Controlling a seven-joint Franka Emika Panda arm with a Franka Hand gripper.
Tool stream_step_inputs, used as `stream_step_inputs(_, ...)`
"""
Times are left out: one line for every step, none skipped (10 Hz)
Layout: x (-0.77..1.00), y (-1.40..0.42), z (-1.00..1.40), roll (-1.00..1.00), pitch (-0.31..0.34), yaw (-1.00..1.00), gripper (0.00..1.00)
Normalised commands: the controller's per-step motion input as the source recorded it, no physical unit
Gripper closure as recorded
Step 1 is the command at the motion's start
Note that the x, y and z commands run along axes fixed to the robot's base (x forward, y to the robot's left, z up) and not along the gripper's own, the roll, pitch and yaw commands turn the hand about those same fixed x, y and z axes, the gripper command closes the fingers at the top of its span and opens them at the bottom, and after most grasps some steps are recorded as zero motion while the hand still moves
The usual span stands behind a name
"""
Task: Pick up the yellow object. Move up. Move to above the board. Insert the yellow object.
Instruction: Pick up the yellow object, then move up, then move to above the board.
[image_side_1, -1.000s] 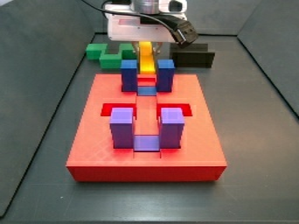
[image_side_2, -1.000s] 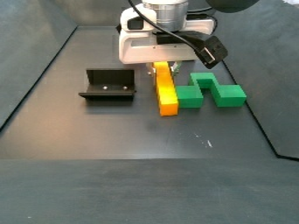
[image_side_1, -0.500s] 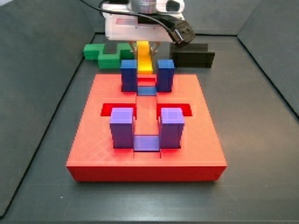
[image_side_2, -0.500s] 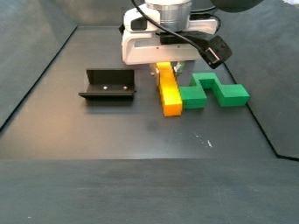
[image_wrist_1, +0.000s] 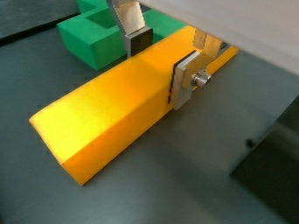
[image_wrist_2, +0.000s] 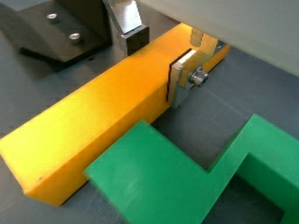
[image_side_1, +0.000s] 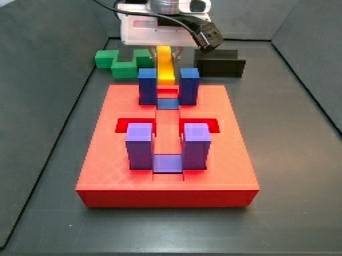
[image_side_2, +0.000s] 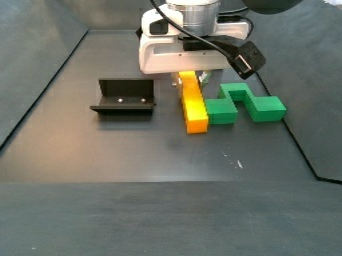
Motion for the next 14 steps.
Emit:
stream_step_inputs(0.0, 0.0, 0.0, 0.0, 0.0, 0.0, 1.0)
stream_step_inputs(0.0, 0.0, 0.83, 0.0, 0.0, 0.0, 1.0)
stream_step_inputs(-0.02, 0.06, 0.82, 0.01, 0.008, 0.02, 1.0)
stream_step_inputs(-0.06, 0.05, 0.66, 0.0, 0.031, 0.02, 1.0)
stream_step_inputs(-0.04, 0.03, 0.36, -0.01, 0.003, 0.02, 1.0)
stream_step_inputs(0.0, 0.0, 1.4, 0.0, 0.0, 0.0, 1.0)
stream_step_inputs(-0.01, 0.0, 1.4, 0.0, 0.031, -0.01, 1.0)
stream_step_inputs(-0.03, -0.01, 1.4, -0.02, 0.019, 0.0, 1.0)
stream_step_inputs(-0.01, 0.0, 1.4, -0.03, 0.0, 0.0, 1.0)
stream_step_inputs(0.01, 0.0, 1.4, -0.04, 0.015, -0.01, 1.0)
stream_step_inputs(0.0, 0.0, 1.4, -0.05, 0.058, -0.01, 1.0)
stream_step_inputs(0.01, 0.0, 1.4, -0.05, 0.051, -0.01, 1.0)
stream_step_inputs(0.02, 0.0, 0.87, -0.06, 0.045, -0.01, 1.0)
stream_step_inputs(0.04, 0.0, 0.5, -0.06, 0.045, -0.01, 1.0)
